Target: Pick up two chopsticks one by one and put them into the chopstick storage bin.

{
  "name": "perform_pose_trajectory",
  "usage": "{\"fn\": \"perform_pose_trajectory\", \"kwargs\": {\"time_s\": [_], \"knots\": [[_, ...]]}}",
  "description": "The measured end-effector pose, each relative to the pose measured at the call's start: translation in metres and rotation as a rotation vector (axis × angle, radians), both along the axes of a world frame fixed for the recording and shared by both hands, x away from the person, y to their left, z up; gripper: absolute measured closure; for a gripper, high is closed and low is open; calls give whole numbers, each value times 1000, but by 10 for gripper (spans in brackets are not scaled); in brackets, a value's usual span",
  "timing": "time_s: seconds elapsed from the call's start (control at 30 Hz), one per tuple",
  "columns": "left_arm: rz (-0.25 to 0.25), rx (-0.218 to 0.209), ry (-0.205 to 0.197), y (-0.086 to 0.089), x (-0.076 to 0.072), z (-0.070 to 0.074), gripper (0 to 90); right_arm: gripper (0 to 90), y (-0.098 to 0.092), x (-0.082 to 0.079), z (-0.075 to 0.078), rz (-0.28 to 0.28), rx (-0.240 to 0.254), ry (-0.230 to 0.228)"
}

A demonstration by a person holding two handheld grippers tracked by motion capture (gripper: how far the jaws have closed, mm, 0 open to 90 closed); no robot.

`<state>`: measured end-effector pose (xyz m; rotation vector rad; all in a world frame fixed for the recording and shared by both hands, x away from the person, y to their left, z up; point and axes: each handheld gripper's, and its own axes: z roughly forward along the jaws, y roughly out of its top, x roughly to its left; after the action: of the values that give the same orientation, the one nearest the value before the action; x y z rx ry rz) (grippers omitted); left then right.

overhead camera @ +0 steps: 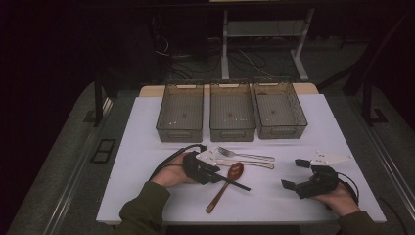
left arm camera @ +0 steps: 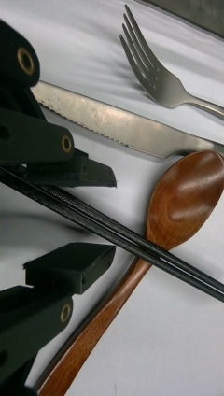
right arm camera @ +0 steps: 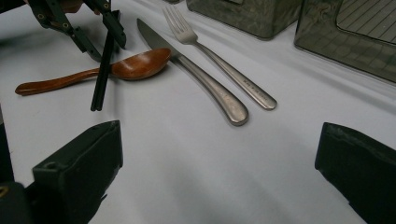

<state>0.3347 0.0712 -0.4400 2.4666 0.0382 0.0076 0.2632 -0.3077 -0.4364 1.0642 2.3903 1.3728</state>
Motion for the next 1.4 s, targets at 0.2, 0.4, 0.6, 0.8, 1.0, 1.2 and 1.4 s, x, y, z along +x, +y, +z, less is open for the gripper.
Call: {"fn": "perform_pose_trajectory", "kwargs": {"time_s": [0.2, 0.4, 0.6, 0.8, 1.0, 1.2, 1.4], "knots": [[-4, -4, 3, 0, 1, 0, 624, 4, 0, 0, 0, 0, 1, 1], [2, -6, 5, 0, 2, 0, 658, 4, 0, 0, 0, 0, 2, 1], [10, -7, 9, 1, 3, 0, 701, 4, 0, 0, 0, 0, 1, 2], [20, -3, 16, 1, 4, 0, 736, 4, 0, 0, 0, 1, 1, 2], [32, -7, 22, 2, 4, 0, 789, 4, 0, 0, 0, 0, 2, 2], [57, -6, 45, 2, 5, 1, 797, 4, -1, 0, 0, -1, 2, 2], [75, -10, 74, 3, 6, 1, 796, 4, 0, 0, 0, 0, 2, 3]]}}
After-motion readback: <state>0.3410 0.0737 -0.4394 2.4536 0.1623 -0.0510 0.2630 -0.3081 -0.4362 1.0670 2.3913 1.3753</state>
